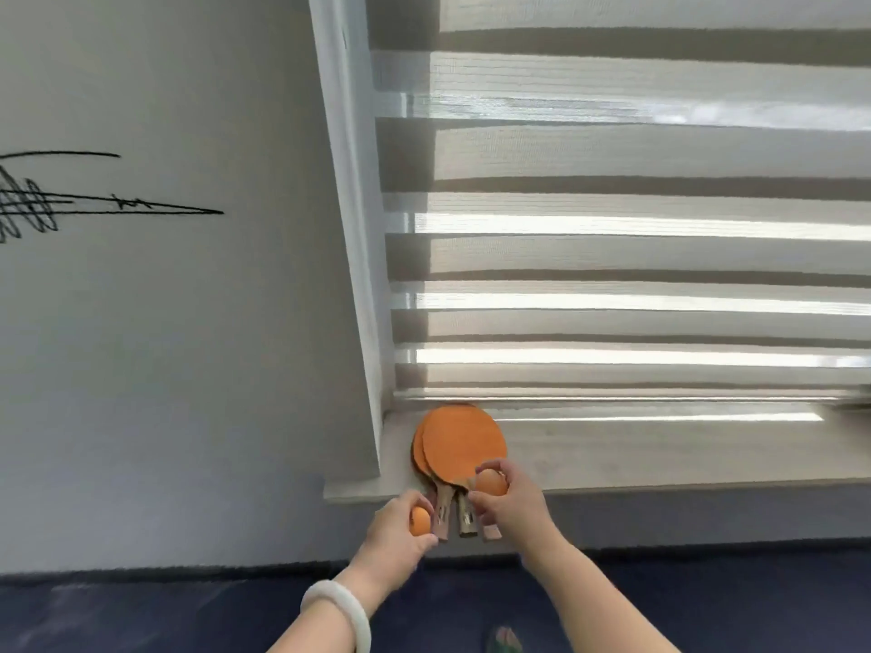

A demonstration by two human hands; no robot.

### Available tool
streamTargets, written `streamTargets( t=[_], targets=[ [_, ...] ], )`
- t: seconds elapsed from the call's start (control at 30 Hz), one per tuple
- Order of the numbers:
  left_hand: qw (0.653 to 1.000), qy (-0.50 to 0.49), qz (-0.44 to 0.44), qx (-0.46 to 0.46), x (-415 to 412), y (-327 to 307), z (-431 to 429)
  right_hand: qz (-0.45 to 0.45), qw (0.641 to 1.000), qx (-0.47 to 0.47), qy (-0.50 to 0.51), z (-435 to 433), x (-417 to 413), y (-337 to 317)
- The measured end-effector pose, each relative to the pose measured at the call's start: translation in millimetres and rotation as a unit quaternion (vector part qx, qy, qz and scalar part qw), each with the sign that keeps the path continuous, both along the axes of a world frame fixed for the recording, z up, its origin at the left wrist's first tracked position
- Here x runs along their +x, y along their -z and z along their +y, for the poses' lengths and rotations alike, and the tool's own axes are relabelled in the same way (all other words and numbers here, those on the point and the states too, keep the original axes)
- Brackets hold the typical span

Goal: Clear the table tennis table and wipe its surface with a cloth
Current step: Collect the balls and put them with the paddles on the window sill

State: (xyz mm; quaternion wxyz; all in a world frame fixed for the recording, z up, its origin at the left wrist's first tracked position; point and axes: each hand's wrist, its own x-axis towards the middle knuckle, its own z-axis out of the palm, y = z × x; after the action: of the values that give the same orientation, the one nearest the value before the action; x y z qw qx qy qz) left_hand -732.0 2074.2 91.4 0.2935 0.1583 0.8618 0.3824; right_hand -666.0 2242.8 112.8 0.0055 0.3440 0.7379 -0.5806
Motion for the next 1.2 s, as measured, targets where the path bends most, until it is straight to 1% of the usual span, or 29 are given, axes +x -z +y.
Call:
streamTargets(
  t=[0.17, 0.27, 0.4, 0.53, 0.67, 0.8, 0.93, 1.07, 1.2],
  targets=[
    [0.997, -0.063, 0.047, -0.024, -33.1, 5.0, 33.3, -0.002, 0.997, 0.009, -0.081, 41.6, -59.2, 5.7],
    [0.992, -0.108, 0.056, -0.036, -49.0, 8.0, 55.1, -0.013, 0.991, 0.02, -0.13, 63.9, -88.8, 13.9],
    [0.982, -0.185, 0.028, -0.018, -64.3, 14.2, 74.1, -0.041, 0.982, 0.008, -0.182, 74.8, -123.0, 32.2],
    [0.972, -0.236, -0.005, -0.009, -65.9, 23.0, 81.0, -0.076, 0.974, -0.005, -0.214, 69.1, -140.5, 49.0],
    [0.962, -0.271, -0.033, 0.003, -68.6, 32.4, 82.7, -0.088, 0.973, -0.042, -0.211, 61.2, -158.2, 62.5],
    [0.956, -0.287, -0.063, 0.016, -73.6, 43.2, 82.8, -0.079, 0.977, -0.089, -0.177, 49.5, -176.6, 75.6],
    [0.952, -0.299, -0.061, 0.015, -74.5, 57.7, 81.1, -0.066, 0.985, -0.069, -0.146, 38.2, -198.7, 91.6],
    [0.95, -0.307, -0.054, 0.006, -75.3, 68.6, 74.9, -0.052, 0.986, -0.059, -0.145, 24.0, -224.5, 100.4],
    [0.949, -0.307, -0.066, -0.01, -75.9, 73.8, 69.2, -0.048, 0.982, -0.095, -0.156, 9.0, -236.2, 112.1]
  ],
)
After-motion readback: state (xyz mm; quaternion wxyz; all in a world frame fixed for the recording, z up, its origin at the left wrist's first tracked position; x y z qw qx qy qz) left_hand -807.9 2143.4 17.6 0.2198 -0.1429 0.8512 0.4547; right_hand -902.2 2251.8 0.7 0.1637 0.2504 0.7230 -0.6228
